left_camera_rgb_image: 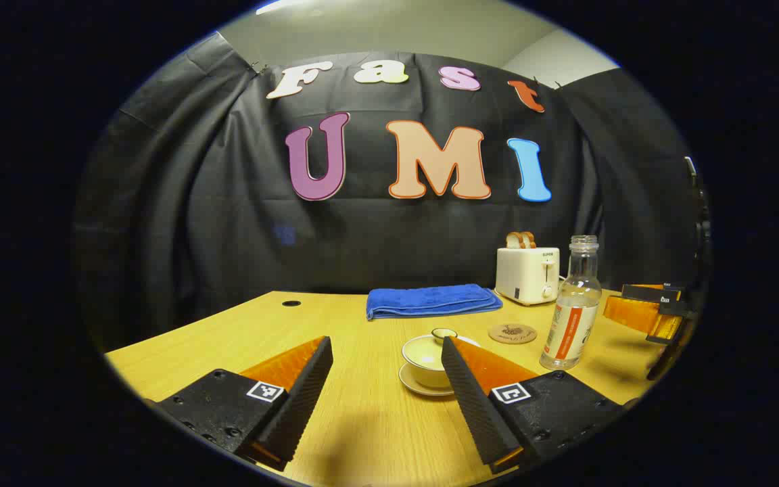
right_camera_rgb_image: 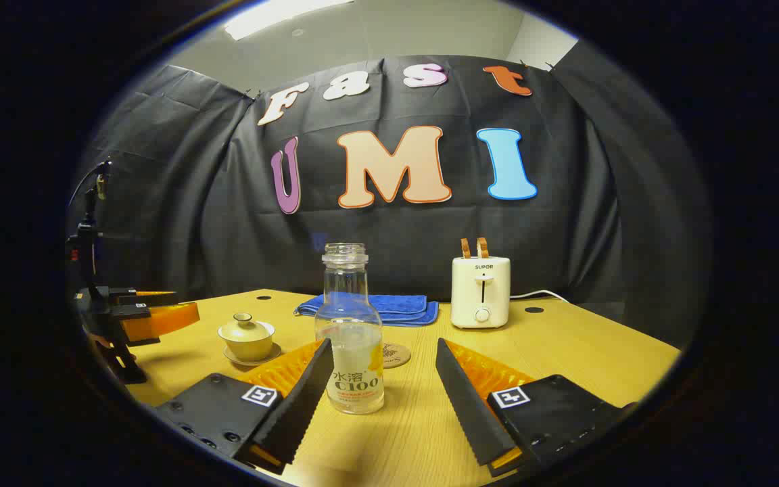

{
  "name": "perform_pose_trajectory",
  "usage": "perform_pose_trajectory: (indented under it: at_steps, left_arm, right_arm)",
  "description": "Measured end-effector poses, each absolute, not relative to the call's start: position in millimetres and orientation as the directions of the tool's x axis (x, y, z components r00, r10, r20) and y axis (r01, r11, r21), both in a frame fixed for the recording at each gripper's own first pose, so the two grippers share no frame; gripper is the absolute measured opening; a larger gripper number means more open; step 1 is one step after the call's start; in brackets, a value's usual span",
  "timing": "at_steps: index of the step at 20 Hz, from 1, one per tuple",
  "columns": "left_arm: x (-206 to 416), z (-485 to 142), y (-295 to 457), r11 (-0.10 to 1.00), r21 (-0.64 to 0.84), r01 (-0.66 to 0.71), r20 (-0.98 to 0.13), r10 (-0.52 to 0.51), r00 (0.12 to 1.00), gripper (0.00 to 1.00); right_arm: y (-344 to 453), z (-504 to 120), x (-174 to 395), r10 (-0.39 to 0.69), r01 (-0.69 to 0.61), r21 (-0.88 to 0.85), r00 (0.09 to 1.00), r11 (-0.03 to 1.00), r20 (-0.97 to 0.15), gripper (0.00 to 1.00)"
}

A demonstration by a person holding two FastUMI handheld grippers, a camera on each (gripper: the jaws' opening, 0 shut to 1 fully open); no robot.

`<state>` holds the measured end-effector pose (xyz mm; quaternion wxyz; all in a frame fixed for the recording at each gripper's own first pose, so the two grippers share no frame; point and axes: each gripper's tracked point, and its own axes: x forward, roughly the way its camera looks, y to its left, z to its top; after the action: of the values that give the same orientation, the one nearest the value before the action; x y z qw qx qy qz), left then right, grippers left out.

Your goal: Open the teacup lid with one hand, grasp the water bottle and pour water into the teacup with the other hand; after pouring, place the water bottle on the coaster and then close the teacup lid.

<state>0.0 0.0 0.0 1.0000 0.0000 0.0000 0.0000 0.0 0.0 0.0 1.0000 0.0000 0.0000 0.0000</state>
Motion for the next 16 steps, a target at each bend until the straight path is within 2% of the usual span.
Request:
perform_pose_trajectory:
  at_steps: [1,2,4,5,10,11,12,13,14,16]
  left_arm:
    - [1.4,0.3,0.2,1.0,0.0,-0.001,0.0,0.001,1.0,0.95]
    - [1.8,1.1,0.8,1.0,-0.001,-0.001,0.002,0.001,1.0,0.95]
    - [1.4,-1.0,-6.1,1.0,0.001,0.023,0.0,-0.023,1.0,0.95]
    - [1.4,0.1,-10.1,0.999,0.0,0.043,0.004,-0.043,0.999,0.95]
    - [2.5,0.4,-8.1,0.999,0.0,0.046,0.003,-0.046,0.999,0.95]
    - [3.1,2.0,-7.5,0.999,-0.001,0.044,0.007,-0.044,0.999,0.95]
    - [3.9,-0.8,-6.5,0.999,0.0,0.04,0.0,-0.04,0.999,0.95]
    - [2.7,0.1,-6.8,0.999,0.0,0.042,0.002,-0.042,0.999,0.95]
    - [2.7,1.7,-7.2,0.999,-0.001,0.043,0.007,-0.043,0.999,0.95]
    - [2.7,0.3,-7.9,0.999,-0.001,0.046,0.006,-0.046,0.999,0.96]
  right_arm:
    - [0.0,0.0,0.7,-0.001,0.001,0.0,1.0,1.0,0.001,0.94]
    - [-1.3,-0.1,1.9,-0.007,0.007,0.001,1.0,1.0,-0.002,0.98]
    - [-1.1,0.2,2.5,-0.011,0.011,0.0,1.0,1.0,0.0,0.98]
    - [-0.6,-1.0,0.7,-0.01,0.01,0.0,1.0,1.0,0.001,0.94]
    - [-0.2,-0.2,1.6,-0.012,0.012,0.0,1.0,1.0,0.003,1.0]
    - [-0.6,-1.1,1.5,-0.012,0.012,0.001,1.0,1.0,0.001,0.94]
    - [-0.2,-0.4,2.2,-0.012,0.012,0.001,1.0,1.0,0.002,1.0]
    - [-0.3,-0.3,2.6,-0.013,0.013,0.001,1.0,1.0,0.002,0.94]
    - [-0.1,-0.2,2.3,-0.013,0.013,0.001,1.0,1.0,0.002,0.98]
    - [0.0,-0.8,3.0,-0.013,0.013,0.001,1.0,1.0,0.002,0.98]
